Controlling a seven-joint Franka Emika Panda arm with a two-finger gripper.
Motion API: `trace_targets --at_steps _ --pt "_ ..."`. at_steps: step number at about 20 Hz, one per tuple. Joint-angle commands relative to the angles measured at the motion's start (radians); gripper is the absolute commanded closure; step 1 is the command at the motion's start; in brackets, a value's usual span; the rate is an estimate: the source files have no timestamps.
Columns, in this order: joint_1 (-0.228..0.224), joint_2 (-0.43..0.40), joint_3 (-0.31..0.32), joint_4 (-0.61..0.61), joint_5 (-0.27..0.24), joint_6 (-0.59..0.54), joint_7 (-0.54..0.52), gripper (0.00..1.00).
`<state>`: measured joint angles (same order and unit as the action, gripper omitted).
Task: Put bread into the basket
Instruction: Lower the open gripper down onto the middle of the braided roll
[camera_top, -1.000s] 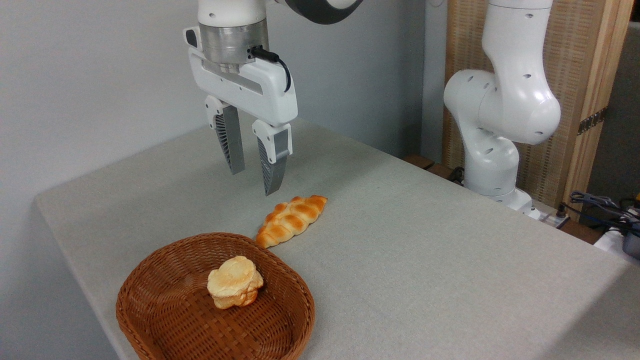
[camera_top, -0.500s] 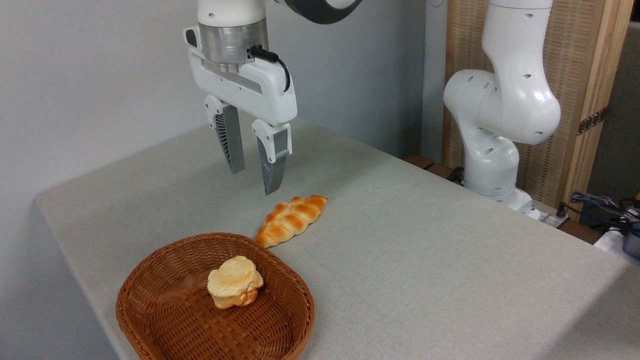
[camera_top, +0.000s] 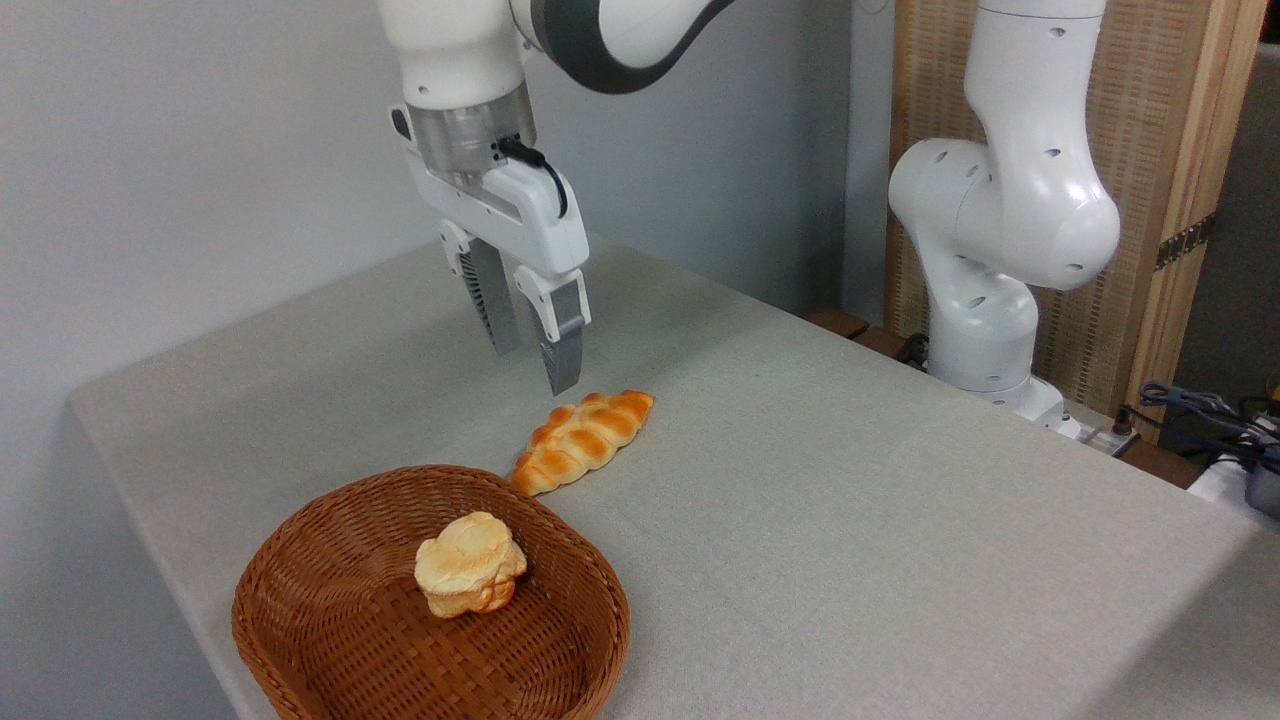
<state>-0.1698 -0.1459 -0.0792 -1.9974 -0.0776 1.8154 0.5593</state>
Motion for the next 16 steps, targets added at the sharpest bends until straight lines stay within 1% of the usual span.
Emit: trace_targets --at_steps 1,3,9,13,16 --pt "-0.042 -0.023 -0.001 -0.085 0.012 -0.004 -0.021 0.00" --pt "-0.065 -0.015 -0.001 -0.106 0.012 0.002 -0.021 0.00" --pt "-0.065 0.031 0.001 -0.124 0.012 0.015 0.001 0.00" --pt "-0.063 0.057 0.002 -0.152 0.012 0.113 0.008 0.00" --pt "-0.063 0.074 0.002 -0.162 0.013 0.140 0.011 0.00"
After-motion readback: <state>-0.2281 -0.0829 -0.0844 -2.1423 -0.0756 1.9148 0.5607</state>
